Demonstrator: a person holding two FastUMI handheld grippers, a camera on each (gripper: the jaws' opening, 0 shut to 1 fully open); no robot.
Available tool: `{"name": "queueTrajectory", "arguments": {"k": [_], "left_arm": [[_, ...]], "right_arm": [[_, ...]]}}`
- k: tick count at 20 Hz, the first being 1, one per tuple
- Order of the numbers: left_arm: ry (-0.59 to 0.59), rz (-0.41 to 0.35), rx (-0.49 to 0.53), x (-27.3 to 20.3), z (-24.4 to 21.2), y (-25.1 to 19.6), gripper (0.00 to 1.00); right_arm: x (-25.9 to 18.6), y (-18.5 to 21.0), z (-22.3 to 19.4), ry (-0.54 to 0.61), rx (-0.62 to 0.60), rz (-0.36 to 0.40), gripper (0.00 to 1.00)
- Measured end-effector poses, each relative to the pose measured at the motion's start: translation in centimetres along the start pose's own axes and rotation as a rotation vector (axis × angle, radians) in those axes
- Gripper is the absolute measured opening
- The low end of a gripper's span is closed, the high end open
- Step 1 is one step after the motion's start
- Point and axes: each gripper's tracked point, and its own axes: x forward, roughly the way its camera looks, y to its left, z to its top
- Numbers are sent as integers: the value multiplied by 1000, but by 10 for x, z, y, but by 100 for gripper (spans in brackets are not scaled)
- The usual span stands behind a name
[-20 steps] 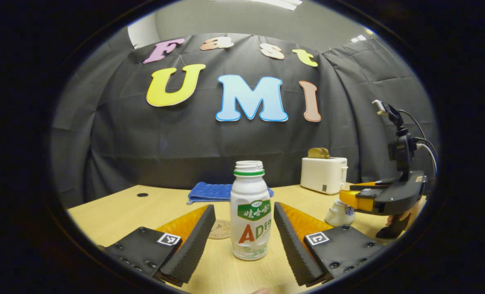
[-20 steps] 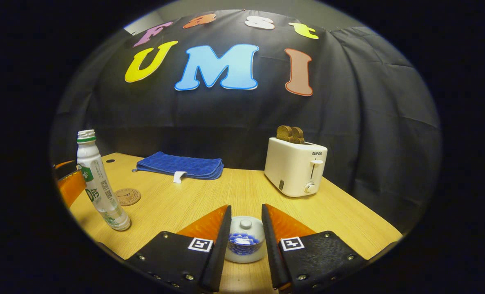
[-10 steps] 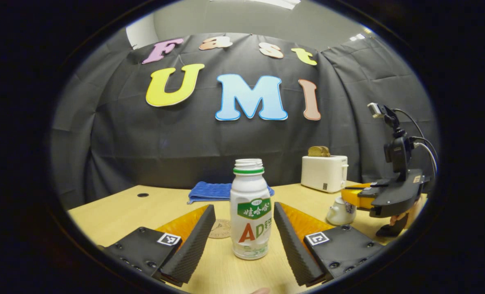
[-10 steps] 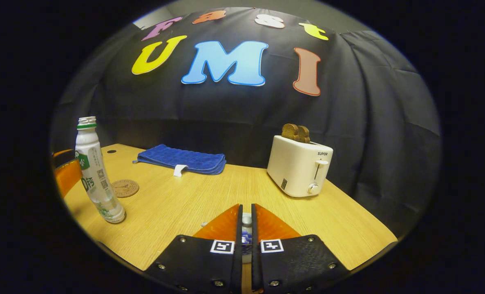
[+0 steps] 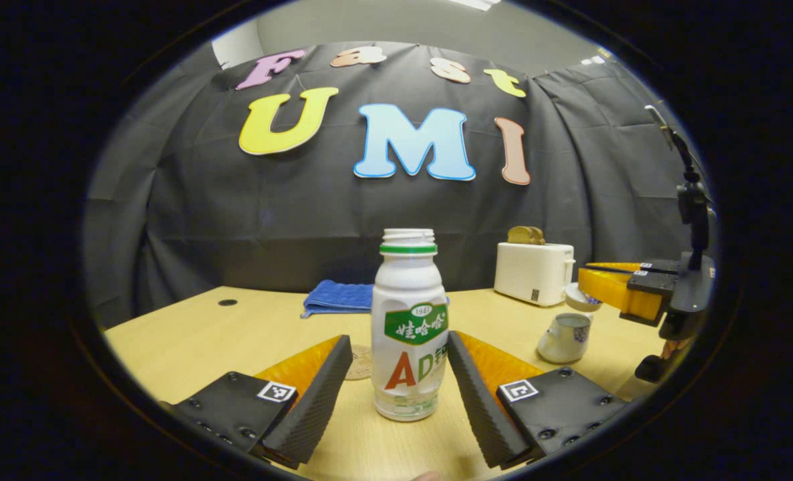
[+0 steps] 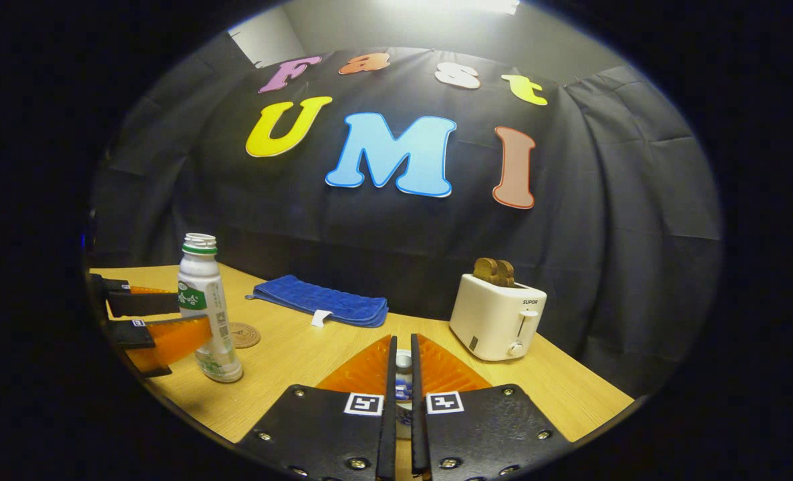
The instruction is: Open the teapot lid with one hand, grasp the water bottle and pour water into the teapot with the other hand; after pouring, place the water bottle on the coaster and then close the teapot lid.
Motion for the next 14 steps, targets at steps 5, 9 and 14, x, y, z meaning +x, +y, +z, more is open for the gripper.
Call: {"name": "queueTrajectory", "arguments": {"k": [5, 9, 14], "left_arm": [[24, 38, 28, 21, -3, 0, 96], [47, 59, 38, 36, -5, -1, 97], [62, 12, 89, 39, -4, -10, 80]], "right_arm": [[-5, 5, 7, -26, 17, 27, 9], [-11, 0, 10, -39, 21, 28, 9], [-52, -7, 13, -64, 36, 51, 9]]}}
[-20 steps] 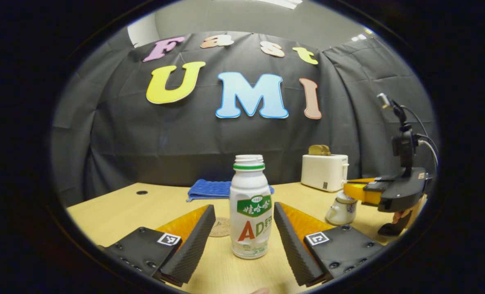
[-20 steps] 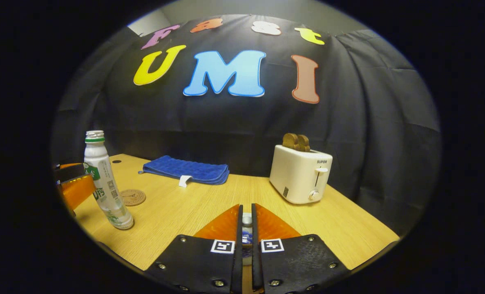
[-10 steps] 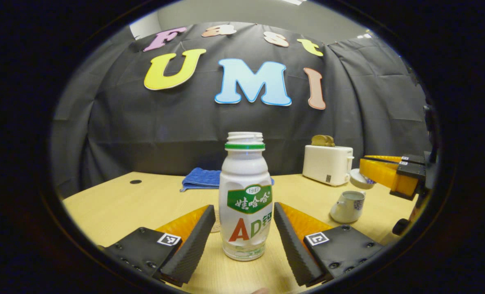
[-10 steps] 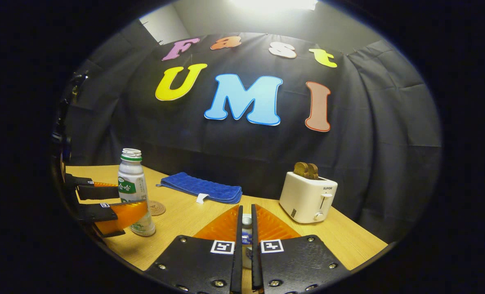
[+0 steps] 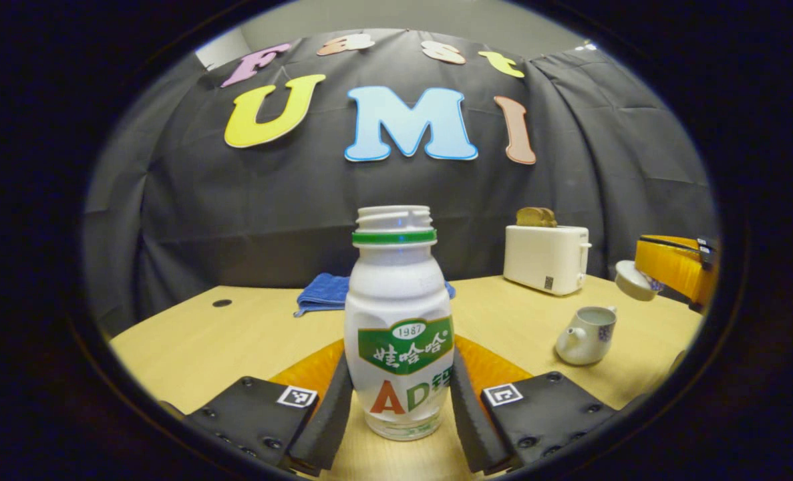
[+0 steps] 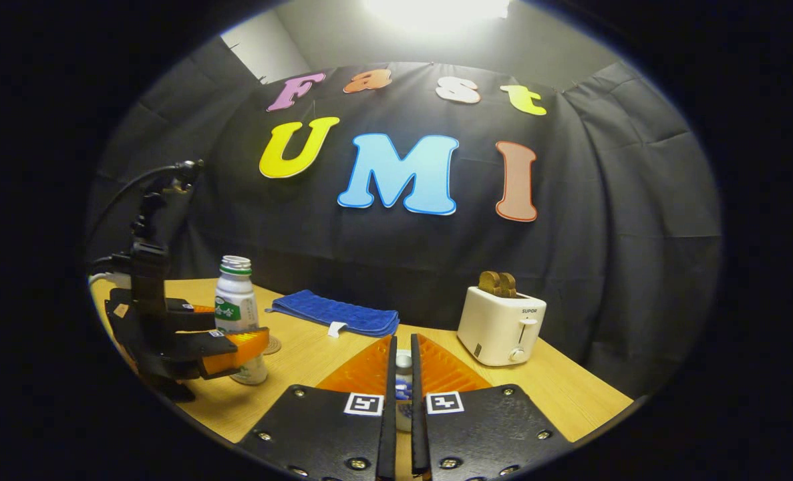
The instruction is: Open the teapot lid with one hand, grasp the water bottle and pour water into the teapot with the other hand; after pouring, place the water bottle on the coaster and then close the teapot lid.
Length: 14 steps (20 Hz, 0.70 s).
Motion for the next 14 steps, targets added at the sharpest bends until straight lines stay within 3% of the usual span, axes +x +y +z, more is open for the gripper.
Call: {"name": "queueTrajectory", "arguments": {"k": [6, 9, 14], "left_arm": [[-23, -47, 228, 11, 15, -29, 76], [-22, -35, 390, 20, 17, -36, 80], [-19, -42, 568, 37, 16, -49, 80]], "right_arm": [[-78, -13, 3, -4, 45, -4, 9], [-102, -15, 0, -2, 64, -8, 9], [-133, -16, -18, 25, 34, 7, 9]]}}
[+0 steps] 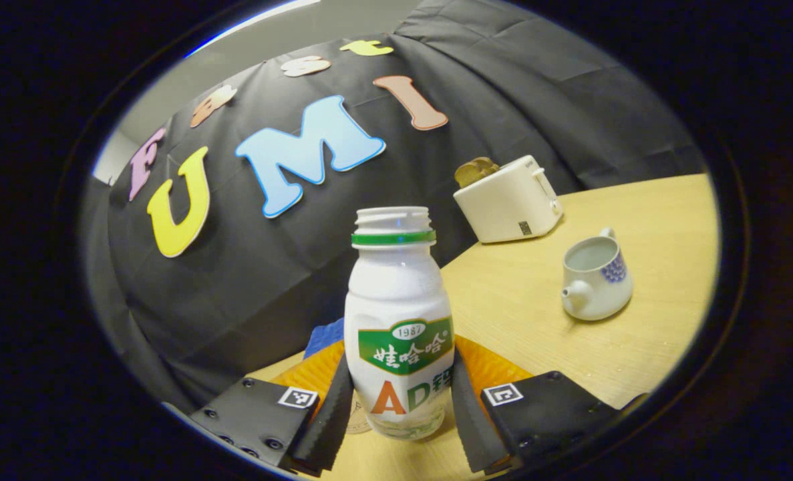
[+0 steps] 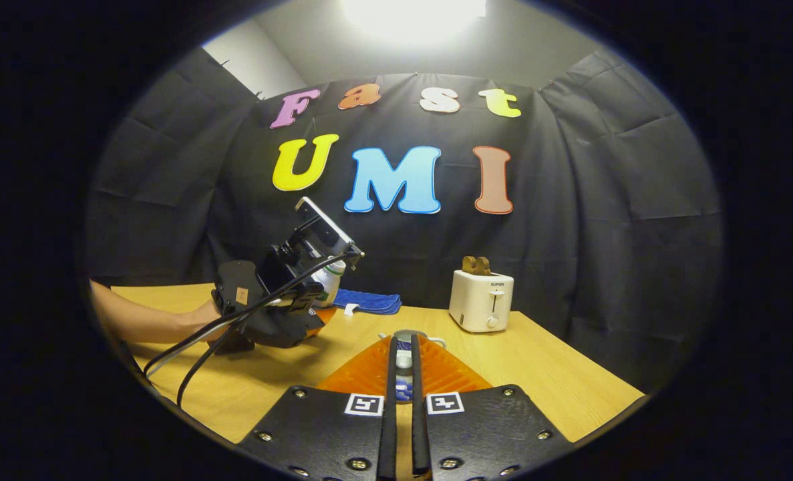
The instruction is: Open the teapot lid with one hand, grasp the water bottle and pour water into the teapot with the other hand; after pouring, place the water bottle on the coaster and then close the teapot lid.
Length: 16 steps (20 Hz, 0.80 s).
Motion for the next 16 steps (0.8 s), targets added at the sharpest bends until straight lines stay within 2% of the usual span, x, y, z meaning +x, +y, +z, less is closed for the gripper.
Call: {"name": "queueTrajectory", "arguments": {"k": [2, 3, 4, 7, 8, 11, 13, 16], "left_arm": [[-6, 18, 86, 5, 5, 1, 80], [0, 25, 133, 8, 7, 0, 71], [2, 34, 166, 10, 8, -1, 75], [18, 44, 283, 16, 8, -5, 75], [17, 47, 322, 18, 10, -6, 80], [27, 33, 434, 27, 13, -17, 80], [31, 31, 508, 25, 16, -23, 75], [27, 28, 565, 28, 24, -28, 80]], "right_arm": [[-7, 1, -7, 10, 24, 7, 9], [-10, 3, -9, 13, 38, 13, 9], [-13, 5, -10, 11, 38, 24, 9], [-21, 7, -12, -13, -12, 30, 9], [-21, 8, -12, -16, -12, 34, 9], [-24, 7, -12, -19, 8, 40, 9], [-25, 5, -14, -17, 24, 43, 9], [-27, -1, -14, -18, 30, 36, 9]]}}
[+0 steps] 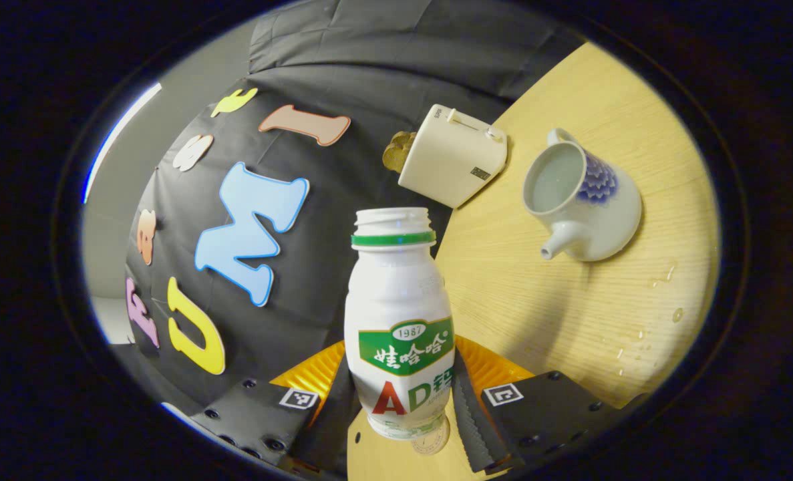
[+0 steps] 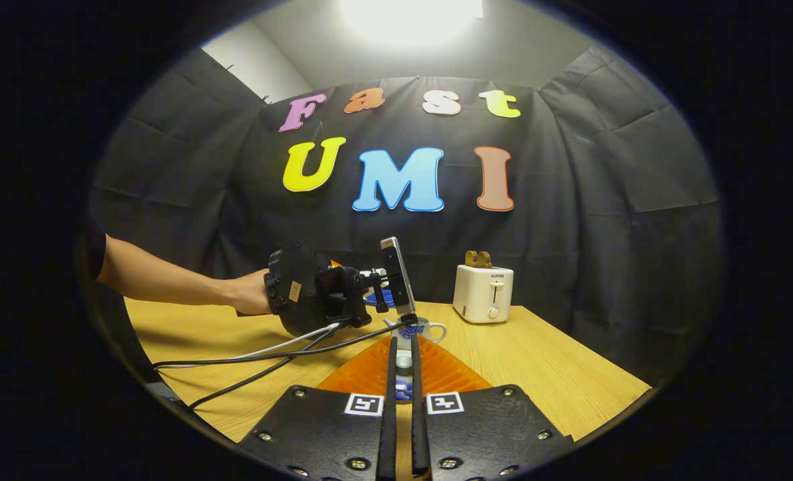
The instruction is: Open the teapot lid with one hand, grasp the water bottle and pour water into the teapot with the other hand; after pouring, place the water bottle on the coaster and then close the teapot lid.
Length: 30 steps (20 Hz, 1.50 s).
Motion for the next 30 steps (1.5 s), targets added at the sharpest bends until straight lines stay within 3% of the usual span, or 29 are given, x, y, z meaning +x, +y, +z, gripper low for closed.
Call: {"name": "queueTrajectory", "arguments": {"k": [10, 11, 12, 16, 30], "left_arm": [[-5, -15, 221, 6, 15, -11, 80], [-8, -12, 240, 4, 17, -11, 75], [-10, -11, 258, 4, 18, -12, 80], [-18, -9, 352, 0, 23, -14, 80], [-38, 3, 515, -7, 36, -13, 80]], "right_arm": [[-4, -4, 3, -28, -3, -9, 9], [-4, -4, 1, -21, -2, -7, 9], [-4, -4, 0, -17, -2, -7, 9], [-5, -5, -1, -15, 0, -10, 9], [-6, -5, 0, -15, -15, -11, 9]]}}
